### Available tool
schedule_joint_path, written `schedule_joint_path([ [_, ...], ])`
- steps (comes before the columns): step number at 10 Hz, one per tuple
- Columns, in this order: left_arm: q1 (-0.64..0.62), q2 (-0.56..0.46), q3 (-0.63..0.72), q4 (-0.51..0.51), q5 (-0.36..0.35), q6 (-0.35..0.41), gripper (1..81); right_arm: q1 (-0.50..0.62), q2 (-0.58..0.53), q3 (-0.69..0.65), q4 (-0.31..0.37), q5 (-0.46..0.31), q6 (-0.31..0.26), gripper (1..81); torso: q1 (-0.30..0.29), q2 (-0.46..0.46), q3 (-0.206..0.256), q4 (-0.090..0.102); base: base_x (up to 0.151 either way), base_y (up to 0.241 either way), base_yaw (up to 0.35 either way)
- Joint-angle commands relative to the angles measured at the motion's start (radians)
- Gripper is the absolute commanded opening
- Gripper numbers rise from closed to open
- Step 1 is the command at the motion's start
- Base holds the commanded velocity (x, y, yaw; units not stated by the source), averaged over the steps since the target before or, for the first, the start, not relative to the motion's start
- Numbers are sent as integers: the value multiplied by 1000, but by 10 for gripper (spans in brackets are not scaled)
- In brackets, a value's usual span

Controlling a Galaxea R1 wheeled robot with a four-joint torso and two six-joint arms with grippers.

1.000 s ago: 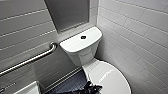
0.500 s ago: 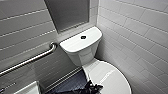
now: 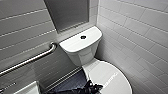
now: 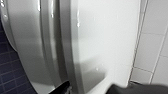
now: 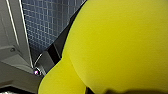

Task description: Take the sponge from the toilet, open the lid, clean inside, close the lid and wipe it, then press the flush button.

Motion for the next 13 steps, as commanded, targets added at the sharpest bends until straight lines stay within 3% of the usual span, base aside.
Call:
schedule_joint_path([
  [1, -175, 46, 149, 9, -82, -17, 811, -4, -21, 13, -29, -44, 3, 10, 0, 0, 0, 0, 0, 0, 0],
  [9, -210, -126, 424, 11, -175, -106, 811, -13, -15, 2, -20, -43, 9, 10, 0, 0, -1, 0, 0, 0, 0],
  [11, -211, -166, 462, 11, -191, -198, 811, -15, -9, -13, -10, -7, 13, 10, 0, 0, -1, 0, 0, 0, 0],
  [13, -211, -204, 468, 17, -198, -379, 811, -16, -9, -21, -11, 2, 29, 10, 0, 0, -1, 0, 0, 0, 0],
])
